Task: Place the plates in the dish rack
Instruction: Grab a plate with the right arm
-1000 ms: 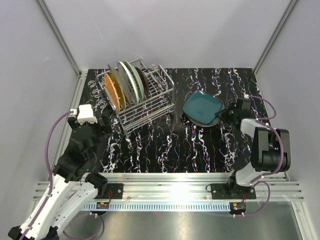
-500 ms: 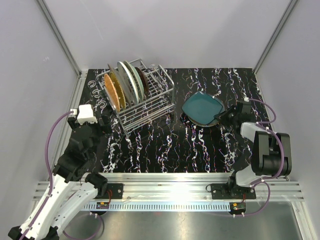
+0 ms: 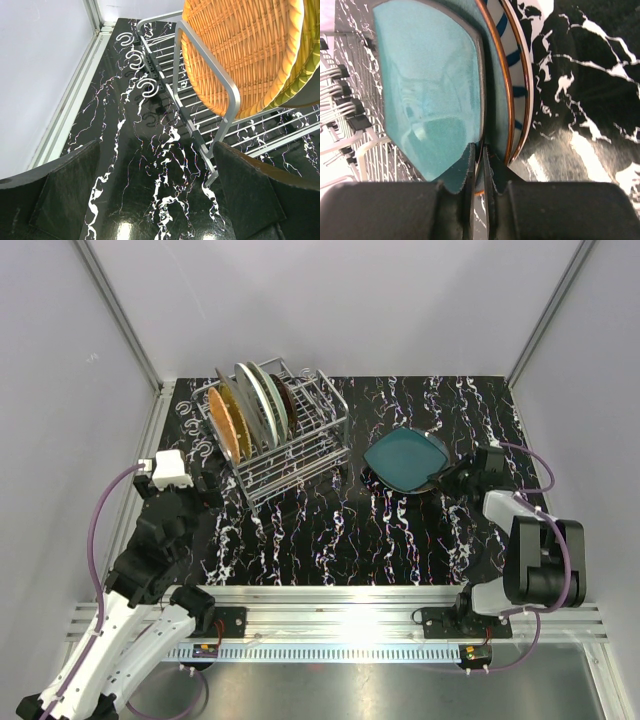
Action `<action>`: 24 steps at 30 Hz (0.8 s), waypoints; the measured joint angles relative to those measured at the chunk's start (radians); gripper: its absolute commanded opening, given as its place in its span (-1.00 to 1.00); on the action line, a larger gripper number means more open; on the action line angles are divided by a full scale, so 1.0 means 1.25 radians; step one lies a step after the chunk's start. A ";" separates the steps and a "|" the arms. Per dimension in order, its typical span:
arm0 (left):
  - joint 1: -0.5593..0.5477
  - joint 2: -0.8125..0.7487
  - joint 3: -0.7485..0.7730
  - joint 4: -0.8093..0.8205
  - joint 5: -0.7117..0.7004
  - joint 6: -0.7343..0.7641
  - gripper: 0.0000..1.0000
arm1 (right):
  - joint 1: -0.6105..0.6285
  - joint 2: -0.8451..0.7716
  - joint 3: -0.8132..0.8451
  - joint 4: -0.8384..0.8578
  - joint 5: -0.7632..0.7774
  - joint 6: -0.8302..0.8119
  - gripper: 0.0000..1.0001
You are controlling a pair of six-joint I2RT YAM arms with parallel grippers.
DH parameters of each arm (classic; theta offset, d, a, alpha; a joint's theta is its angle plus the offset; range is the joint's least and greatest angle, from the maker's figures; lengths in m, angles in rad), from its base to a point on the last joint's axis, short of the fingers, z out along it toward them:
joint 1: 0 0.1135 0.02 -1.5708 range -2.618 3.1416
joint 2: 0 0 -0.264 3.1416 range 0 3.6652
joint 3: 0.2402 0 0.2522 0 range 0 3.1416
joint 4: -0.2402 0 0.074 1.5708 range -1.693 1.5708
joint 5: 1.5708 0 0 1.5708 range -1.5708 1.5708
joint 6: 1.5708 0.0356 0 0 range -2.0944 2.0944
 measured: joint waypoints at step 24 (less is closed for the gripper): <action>0.000 -0.011 0.000 0.000 0.002 0.000 0.98 | -0.049 -0.223 -0.078 -0.118 0.041 0.077 -1.00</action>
